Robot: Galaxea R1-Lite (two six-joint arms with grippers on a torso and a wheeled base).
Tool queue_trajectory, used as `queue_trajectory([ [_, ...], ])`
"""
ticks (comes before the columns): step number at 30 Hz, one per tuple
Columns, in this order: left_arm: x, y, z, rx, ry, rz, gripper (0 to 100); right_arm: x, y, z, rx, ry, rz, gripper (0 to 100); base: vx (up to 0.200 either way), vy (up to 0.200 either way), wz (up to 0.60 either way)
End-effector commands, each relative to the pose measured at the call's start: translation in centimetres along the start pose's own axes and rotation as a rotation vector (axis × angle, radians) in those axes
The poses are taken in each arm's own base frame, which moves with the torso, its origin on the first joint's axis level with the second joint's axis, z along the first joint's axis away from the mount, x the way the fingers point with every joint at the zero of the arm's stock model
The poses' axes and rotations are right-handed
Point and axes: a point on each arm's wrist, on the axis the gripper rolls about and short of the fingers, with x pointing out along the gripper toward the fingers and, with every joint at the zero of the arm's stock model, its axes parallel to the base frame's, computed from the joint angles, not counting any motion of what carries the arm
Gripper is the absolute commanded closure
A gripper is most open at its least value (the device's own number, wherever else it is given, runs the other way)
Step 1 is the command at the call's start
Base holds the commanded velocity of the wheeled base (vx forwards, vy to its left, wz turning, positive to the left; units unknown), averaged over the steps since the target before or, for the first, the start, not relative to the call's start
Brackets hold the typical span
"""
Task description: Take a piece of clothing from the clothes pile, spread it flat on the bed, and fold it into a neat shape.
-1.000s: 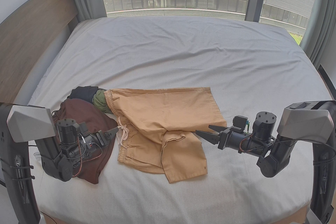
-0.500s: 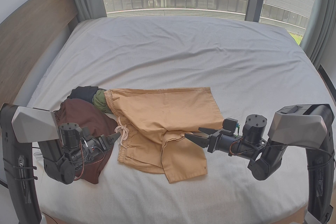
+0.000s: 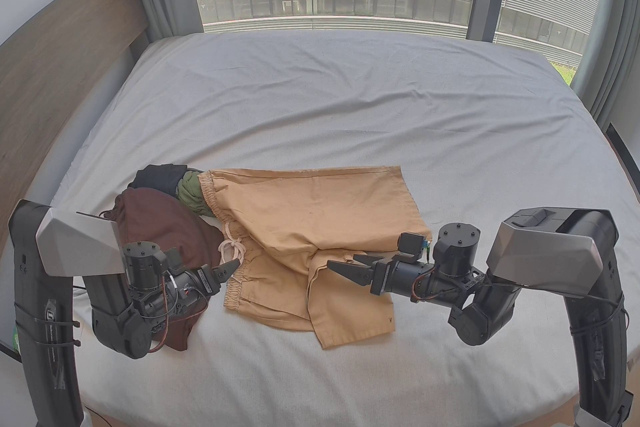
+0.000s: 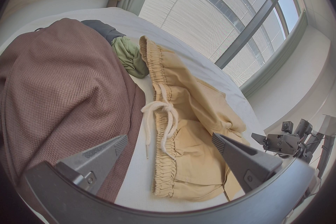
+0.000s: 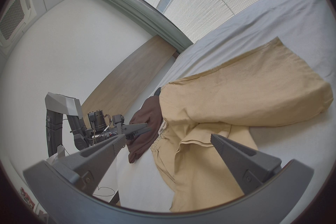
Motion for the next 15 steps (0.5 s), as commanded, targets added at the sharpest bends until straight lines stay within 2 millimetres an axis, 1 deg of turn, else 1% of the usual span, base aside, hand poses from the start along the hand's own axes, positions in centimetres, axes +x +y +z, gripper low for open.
queue_trajectory([
  [1,0.2,0.1,-0.6,-0.004,0.019,0.002,0,1.3,-0.4,-0.9,0.01,0.03,0.005,0,0.0,0.0,0.0],
  [4,0.1,0.1,-0.7,-0.003,0.024,0.003,0,1.8,-0.3,-0.8,0.015,0.04,0.003,0,0.0,0.0,0.0],
  [5,0.1,0.1,-0.8,-0.002,0.026,0.004,0,2.2,-0.6,-0.8,0.02,0.05,-0.001,0,0.0,0.0,0.0],
  [10,0.2,0.1,-0.9,-0.002,0.028,0.003,0,3.2,-1.0,-0.6,0.025,0.057,-0.005,0,0.0,0.0,0.0],
  [12,0.3,0.1,-0.8,-0.001,0.024,0.001,0,3.4,-1.0,-0.6,0.026,0.061,-0.004,0,0.0,0.0,0.0],
  [15,0.3,0.1,-0.8,-0.002,0.023,0.002,0,3.6,-0.5,-1.2,0.035,0.087,0.001,0,0.0,0.0,0.0],
])
